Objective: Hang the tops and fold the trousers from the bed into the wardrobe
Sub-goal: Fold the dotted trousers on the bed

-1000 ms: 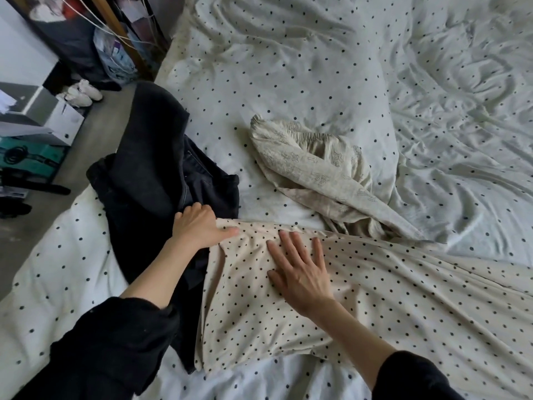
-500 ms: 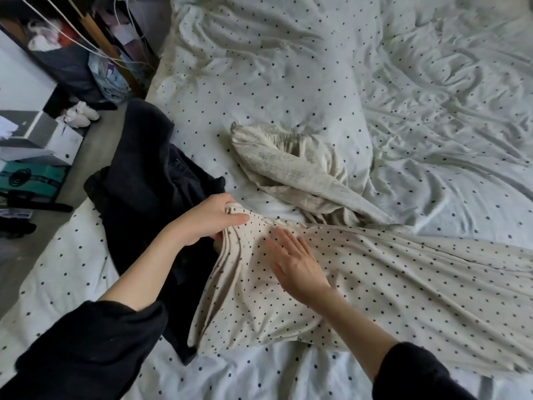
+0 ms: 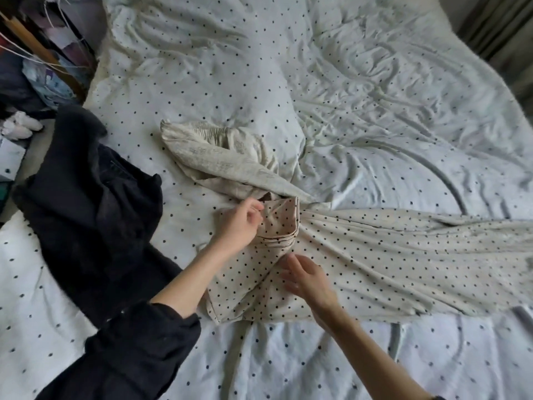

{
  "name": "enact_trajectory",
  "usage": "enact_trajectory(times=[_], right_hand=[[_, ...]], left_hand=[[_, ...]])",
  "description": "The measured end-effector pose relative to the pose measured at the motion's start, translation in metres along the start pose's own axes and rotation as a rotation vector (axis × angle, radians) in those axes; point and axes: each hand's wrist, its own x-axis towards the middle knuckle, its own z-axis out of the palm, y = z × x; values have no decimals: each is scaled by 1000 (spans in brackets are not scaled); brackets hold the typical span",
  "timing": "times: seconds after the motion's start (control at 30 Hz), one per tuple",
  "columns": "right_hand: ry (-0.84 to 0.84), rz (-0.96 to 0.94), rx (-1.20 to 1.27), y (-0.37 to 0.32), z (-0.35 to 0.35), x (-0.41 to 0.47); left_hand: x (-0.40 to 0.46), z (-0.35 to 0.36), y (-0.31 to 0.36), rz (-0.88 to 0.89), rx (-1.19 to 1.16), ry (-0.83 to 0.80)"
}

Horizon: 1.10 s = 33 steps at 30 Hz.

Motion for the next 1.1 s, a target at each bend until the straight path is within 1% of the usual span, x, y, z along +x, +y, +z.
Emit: enact_trajectory(times=[0.03,0.07,0.13,0.17,0.23,0.27,0.3,0.37,0.4,0.47,0.5,0.53,0.57,0.63,0.67,0.7,0.73,0.77,0.8,0.87,0.93,1.0,1.03,1.07,1.1], right_hand=[[7,7,10,1,2,2],[23,10,5,2,5,4],[132,-47,-79,1,12,7],[212,-104,-136,1,16,9],[339,-265,-255,-2,21,13],[384,-388,-389,-3,22,14],[422,-534,-593,-5,21,17],[469,-792,-1080,-3,20,29],[442,-852,-1298,-4,18,34],[226,-835,-1634,-14,18,37],[104,-779,-1752,-16,18,39],[31,-746,-1823,-19,17,43],[-4,-747,-1880,-23,16,46],[-31,-847,-1906,-28,9,50],[-7,-938,-1889,-30,3,49],[43,-1049,-1825,-32,-6,49],[94,-1154,-1709,-32,-18,49],[123,-1237,-1607,-31,-31,48],[133,-1283,-1562,-29,-44,47],[81,-1267,-1596,-23,-68,43],[2,-1161,-1630,-14,-85,40],[-7,-1075,-1562,-12,-89,34],[21,-1044,-1492,-14,-87,31],[63,-1029,-1413,-16,-84,29],[121,-1013,-1344,-20,-80,27]], left_hand=[[-4,-6,-19,4,95,65],[-9,-12,-38,-24,217,74],[-23,-20,-74,-132,385,-20],[-28,-20,-87,-173,382,-65],[-36,-15,-98,-193,247,-102],[-40,-11,-101,-185,165,-102],[-43,-6,-99,-163,130,-104],[-55,7,-97,-122,189,-68],[-61,13,-94,-105,233,-30],[-72,21,-90,-131,232,15],[-77,23,-88,-151,200,-1],[-83,24,-87,-160,159,-33],[-89,24,-85,-147,118,-59],[-104,23,-79,-109,54,-91],[-113,25,-74,-93,38,-104],[-121,27,-69,-69,24,-127],[-128,32,-63,-40,11,-160],[-134,40,-58,-19,-10,-193],[-137,48,-55,-3,-34,-226],[-136,70,-50,-8,-56,-315],[-130,86,-46,-28,1,-480],[-125,94,-44,-50,58,-641],[-124,95,-43,-58,36,-675],[-123,95,-45,-65,-21,-661],[-124,93,-46,-67,-93,-588]])
